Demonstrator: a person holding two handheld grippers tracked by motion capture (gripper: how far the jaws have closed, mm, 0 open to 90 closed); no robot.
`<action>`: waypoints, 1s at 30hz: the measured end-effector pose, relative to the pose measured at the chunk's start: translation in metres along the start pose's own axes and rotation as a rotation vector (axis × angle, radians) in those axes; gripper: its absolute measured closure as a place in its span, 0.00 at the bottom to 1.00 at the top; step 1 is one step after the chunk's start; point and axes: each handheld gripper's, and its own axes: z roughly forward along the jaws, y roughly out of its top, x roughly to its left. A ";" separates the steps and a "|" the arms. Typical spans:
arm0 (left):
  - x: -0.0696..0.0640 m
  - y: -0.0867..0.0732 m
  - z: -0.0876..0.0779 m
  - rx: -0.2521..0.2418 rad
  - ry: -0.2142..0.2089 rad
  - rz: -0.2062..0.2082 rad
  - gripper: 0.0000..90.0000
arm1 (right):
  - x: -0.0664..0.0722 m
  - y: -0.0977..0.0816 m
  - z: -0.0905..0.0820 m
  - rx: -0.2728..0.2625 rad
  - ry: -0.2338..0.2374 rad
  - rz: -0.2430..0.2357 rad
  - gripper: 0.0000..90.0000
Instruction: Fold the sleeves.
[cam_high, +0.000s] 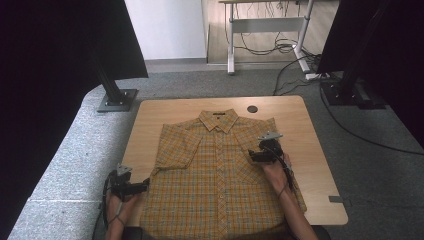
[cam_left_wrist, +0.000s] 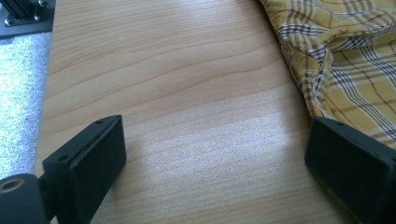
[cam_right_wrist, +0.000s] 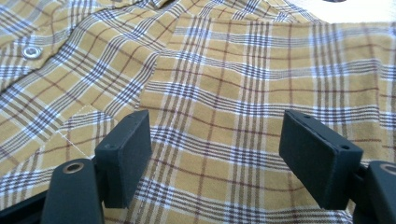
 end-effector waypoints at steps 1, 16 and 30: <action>0.000 0.000 0.000 0.000 0.000 0.000 0.06 | -0.001 0.000 -0.001 -0.002 0.005 0.005 0.27; 0.000 0.000 0.000 0.000 0.000 0.000 0.06 | -0.029 -0.018 -0.028 0.000 0.060 0.082 0.23; 0.000 0.000 0.000 0.000 0.000 0.000 0.06 | -0.046 -0.050 -0.063 0.020 0.063 0.104 0.21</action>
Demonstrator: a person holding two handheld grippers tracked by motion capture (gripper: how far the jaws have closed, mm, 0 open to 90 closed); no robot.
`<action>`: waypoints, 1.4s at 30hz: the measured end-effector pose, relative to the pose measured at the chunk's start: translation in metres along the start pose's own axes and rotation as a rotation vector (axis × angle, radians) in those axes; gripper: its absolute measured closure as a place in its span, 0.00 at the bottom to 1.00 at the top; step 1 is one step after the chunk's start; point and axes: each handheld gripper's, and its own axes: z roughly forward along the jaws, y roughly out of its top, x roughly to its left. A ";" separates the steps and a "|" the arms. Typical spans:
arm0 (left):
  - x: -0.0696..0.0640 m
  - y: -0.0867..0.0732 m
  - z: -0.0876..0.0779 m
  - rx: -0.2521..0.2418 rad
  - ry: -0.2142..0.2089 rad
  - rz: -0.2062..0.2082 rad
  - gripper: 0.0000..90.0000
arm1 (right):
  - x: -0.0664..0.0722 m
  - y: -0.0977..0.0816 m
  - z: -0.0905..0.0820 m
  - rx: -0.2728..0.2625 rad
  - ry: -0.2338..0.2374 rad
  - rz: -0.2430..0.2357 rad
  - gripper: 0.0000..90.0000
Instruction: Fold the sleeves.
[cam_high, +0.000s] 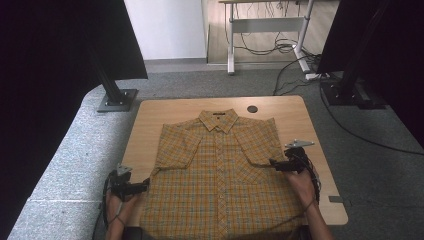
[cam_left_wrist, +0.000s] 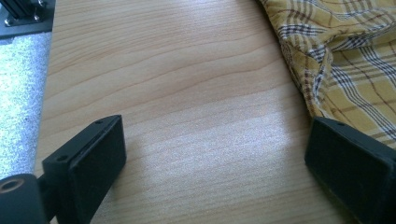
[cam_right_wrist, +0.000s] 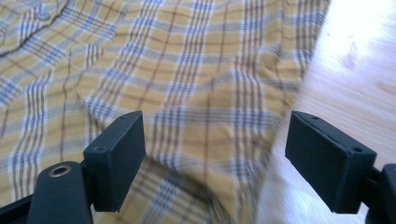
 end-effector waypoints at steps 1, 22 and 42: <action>0.000 0.000 0.000 0.000 0.000 0.000 0.06 | -0.001 -0.002 -0.002 0.000 0.000 -0.002 0.21; 0.000 0.000 0.000 0.000 0.001 -0.001 0.06 | -0.034 -0.035 -0.026 0.025 -0.106 0.049 0.22; -0.001 0.000 0.001 0.014 0.001 -0.001 0.00 | -0.044 -0.022 -0.010 0.035 -0.138 0.097 0.22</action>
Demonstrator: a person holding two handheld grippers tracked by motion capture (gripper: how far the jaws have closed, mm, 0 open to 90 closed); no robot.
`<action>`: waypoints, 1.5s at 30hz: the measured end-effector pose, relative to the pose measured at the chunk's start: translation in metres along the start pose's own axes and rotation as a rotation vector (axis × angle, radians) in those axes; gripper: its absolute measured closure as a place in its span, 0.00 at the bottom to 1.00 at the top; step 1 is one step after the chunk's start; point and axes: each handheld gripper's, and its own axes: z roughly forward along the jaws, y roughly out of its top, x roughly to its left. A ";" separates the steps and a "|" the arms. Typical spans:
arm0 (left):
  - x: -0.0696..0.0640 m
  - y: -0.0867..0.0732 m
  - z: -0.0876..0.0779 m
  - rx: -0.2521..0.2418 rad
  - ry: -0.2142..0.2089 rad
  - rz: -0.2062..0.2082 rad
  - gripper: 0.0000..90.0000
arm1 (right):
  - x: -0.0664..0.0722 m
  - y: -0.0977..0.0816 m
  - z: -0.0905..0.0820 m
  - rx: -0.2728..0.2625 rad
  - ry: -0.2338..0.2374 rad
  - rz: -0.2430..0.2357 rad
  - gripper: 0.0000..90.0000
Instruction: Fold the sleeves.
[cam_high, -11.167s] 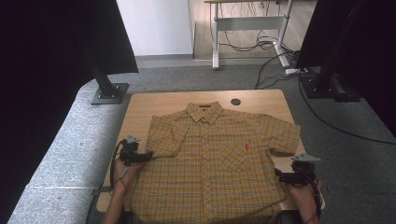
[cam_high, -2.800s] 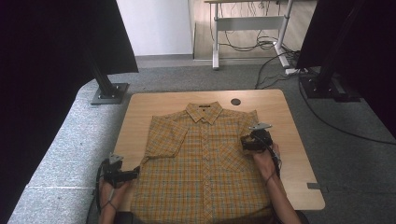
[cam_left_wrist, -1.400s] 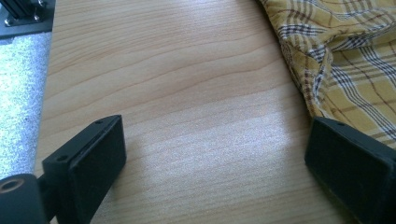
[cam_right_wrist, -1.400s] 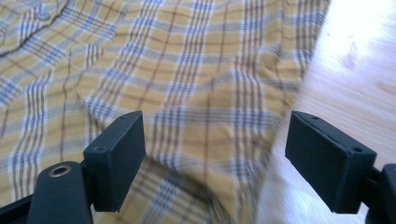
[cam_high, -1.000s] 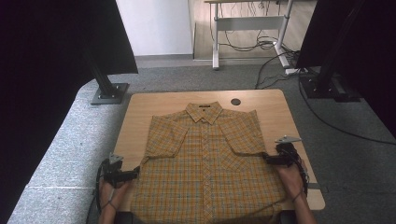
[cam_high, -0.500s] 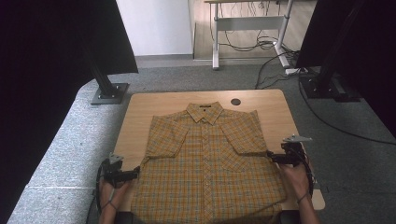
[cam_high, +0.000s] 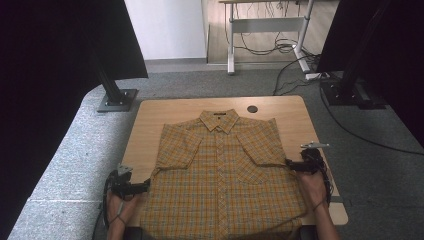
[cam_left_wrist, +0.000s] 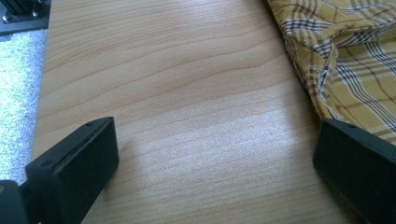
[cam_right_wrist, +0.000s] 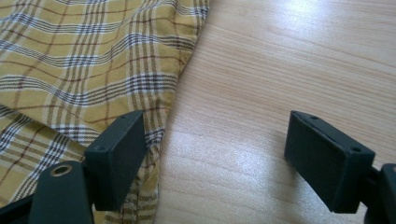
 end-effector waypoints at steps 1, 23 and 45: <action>0.000 0.000 0.000 0.000 0.000 0.000 0.00 | 0.001 0.001 -0.001 -0.005 0.000 -0.002 0.22; 0.000 0.000 0.000 -0.001 -0.002 0.002 0.00 | 0.024 0.011 -0.037 -0.072 0.073 -0.049 0.08; 0.000 0.000 0.000 -0.001 -0.001 0.000 0.00 | 0.005 -0.036 -0.065 -0.090 -0.017 0.011 0.09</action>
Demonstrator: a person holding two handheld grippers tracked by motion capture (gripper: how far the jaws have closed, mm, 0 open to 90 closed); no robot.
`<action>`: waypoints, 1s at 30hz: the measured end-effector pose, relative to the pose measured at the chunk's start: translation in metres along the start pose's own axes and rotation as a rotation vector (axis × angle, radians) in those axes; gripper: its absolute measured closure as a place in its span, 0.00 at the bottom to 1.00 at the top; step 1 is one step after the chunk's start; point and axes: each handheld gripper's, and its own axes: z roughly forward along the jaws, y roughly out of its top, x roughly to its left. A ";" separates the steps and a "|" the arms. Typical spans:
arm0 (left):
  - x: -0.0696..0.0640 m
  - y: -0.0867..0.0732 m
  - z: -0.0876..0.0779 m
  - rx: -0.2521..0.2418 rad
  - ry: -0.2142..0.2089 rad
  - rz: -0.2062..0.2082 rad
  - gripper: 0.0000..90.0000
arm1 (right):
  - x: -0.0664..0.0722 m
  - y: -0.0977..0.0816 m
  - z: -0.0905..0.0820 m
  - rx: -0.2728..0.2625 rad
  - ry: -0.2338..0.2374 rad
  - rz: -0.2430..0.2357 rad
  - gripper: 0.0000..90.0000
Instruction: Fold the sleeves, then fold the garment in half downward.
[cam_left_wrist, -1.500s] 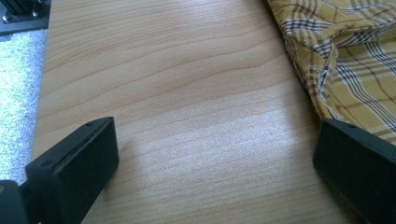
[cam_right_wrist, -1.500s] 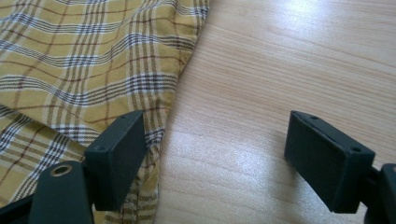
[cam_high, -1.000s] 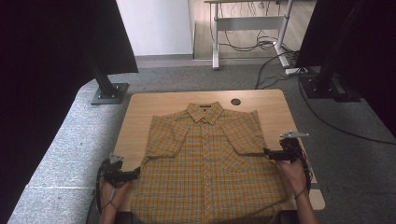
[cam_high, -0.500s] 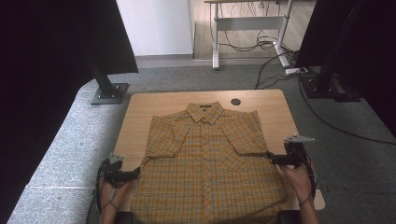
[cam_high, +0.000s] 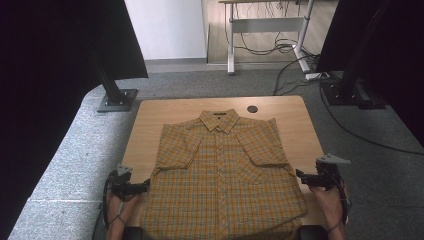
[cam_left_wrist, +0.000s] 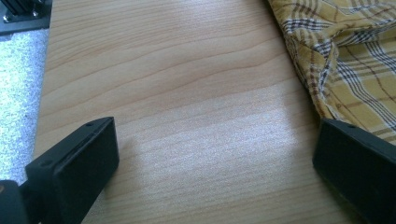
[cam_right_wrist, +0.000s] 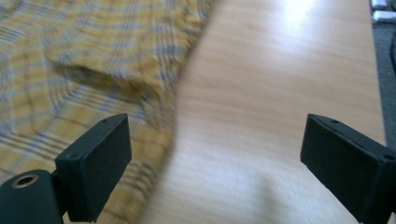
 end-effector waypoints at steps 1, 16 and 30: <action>0.000 0.000 0.000 0.000 0.000 0.000 0.00 | -0.001 -0.003 0.000 0.006 -0.006 0.001 0.09; 0.000 0.000 0.000 0.000 -0.001 0.001 0.00 | -0.005 -0.029 0.007 0.065 -0.062 -0.012 0.10; 0.001 0.000 -0.001 -0.001 -0.009 0.009 0.01 | -0.005 -0.029 0.007 0.068 -0.061 -0.014 0.09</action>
